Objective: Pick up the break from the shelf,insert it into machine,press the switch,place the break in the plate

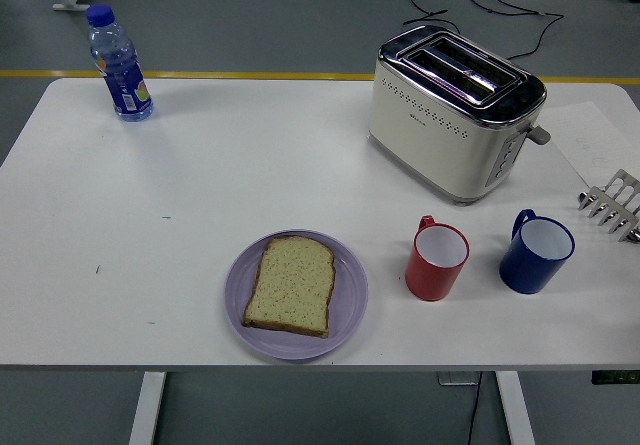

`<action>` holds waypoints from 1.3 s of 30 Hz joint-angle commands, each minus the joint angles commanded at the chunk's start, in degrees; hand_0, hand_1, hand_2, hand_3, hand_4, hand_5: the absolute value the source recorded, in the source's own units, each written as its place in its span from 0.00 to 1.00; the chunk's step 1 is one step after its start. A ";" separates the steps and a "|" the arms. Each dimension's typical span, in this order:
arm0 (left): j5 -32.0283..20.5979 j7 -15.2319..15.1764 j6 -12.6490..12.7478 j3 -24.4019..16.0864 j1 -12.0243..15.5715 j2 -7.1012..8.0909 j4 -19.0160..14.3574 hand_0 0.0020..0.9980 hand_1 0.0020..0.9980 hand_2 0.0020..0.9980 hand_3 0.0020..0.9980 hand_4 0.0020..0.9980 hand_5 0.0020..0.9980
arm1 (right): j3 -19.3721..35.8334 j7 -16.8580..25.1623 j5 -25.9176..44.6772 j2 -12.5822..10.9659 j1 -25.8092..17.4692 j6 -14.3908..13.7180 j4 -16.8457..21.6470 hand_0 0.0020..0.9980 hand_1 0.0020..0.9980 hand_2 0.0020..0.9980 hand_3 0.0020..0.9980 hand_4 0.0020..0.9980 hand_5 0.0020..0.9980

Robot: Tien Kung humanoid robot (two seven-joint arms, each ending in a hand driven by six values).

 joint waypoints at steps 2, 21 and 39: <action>0.04 0.00 -0.01 -0.01 0.01 0.00 0.00 0.65 0.59 0.59 0.60 0.33 0.95 | 0.02 0.00 0.00 0.01 -0.06 0.00 -0.10 0.76 0.71 0.74 0.66 0.51 0.31; 1.67 0.05 -0.26 -0.87 0.76 -0.12 0.00 0.65 0.59 0.60 0.60 0.33 0.95 | 2.40 0.20 0.12 0.86 -5.54 0.33 -3.08 0.76 0.71 0.73 0.66 0.50 0.31; 0.85 -0.15 -0.18 -0.37 0.30 -0.12 0.00 0.65 0.59 0.60 0.60 0.33 0.95 | 3.85 0.07 0.21 1.21 -7.28 0.32 -3.95 0.76 0.71 0.73 0.65 0.50 0.31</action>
